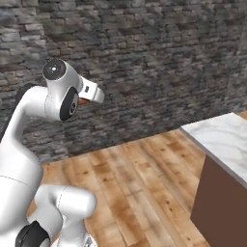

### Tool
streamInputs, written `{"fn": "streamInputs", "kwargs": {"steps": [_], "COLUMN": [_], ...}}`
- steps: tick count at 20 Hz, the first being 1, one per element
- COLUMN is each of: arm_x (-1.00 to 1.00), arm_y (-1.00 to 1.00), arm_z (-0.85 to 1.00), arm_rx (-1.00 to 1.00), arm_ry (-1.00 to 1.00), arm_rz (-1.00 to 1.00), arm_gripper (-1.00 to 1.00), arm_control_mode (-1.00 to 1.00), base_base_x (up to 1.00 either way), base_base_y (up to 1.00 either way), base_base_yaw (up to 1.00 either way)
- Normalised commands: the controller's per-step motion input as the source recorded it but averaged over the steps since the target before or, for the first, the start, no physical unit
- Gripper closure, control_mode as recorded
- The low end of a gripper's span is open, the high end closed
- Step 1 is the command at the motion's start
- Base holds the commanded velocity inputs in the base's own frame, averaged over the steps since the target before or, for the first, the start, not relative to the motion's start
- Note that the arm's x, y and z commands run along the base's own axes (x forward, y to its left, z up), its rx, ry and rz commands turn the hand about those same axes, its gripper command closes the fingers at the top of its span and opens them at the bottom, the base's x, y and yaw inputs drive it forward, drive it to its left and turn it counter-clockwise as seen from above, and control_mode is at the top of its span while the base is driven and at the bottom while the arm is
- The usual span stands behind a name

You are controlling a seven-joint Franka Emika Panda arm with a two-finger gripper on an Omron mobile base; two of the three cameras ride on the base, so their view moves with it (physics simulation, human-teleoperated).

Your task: Pick the egg and butter from the fridge and place them by the bowl for mixing.

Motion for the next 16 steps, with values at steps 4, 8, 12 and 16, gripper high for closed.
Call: {"fn": "streamInputs", "kwargs": {"steps": [4,8,12,16], "arm_x": [0.0,0.0,0.0,0.0], "arm_y": [0.0,0.0,0.0,0.0], "arm_z": [0.0,0.0,0.0,0.0], "arm_rx": [0.0,0.0,0.0,0.0], "arm_ry": [0.0,0.0,0.0,0.0], "arm_rz": [0.0,0.0,0.0,0.0], "arm_gripper": [1.0,1.0,1.0,1.0], "arm_control_mode": [1.0,1.0,1.0,1.0], "base_base_x": [0.65,0.68,0.7,0.71], "base_base_y": [0.35,0.35,0.34,0.35], "base_base_yaw": [-0.44,-0.41,-0.39,-0.38]}}
